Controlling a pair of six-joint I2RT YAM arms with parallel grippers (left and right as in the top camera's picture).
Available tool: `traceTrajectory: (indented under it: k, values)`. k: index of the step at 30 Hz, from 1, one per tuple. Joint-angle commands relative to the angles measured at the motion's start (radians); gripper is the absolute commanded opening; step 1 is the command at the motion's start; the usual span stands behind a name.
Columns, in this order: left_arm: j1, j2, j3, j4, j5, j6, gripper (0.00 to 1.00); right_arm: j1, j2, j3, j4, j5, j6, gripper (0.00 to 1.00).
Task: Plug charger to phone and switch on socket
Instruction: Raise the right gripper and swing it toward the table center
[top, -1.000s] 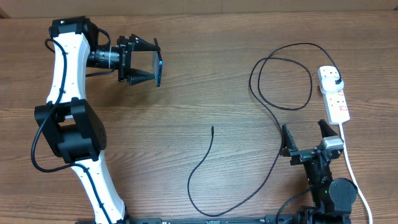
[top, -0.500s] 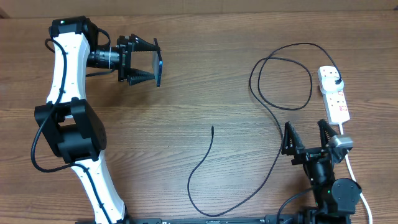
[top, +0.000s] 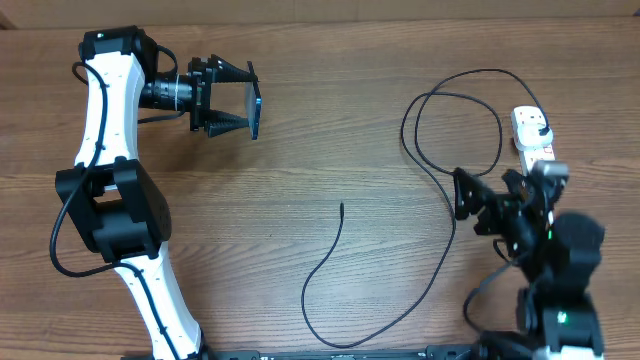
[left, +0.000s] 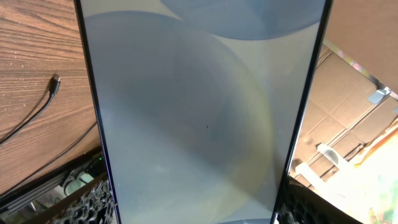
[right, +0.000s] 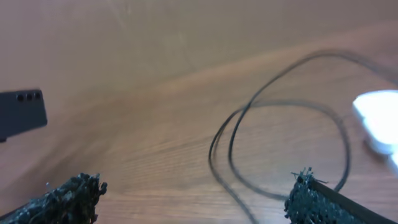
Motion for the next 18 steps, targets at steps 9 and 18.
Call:
traceTrajectory:
  k: [9, 18]
  values:
    - [-0.008, 0.001, 0.031, 0.001, 0.033, 0.023, 0.04, 0.006, 0.420, 0.280, -0.151, -0.384, 0.005, 1.00]
    - [-0.008, 0.001, 0.031, 0.001, 0.033, 0.023, 0.04, 0.006, 0.592, 0.312, -0.029, -0.724, 0.005, 1.00]
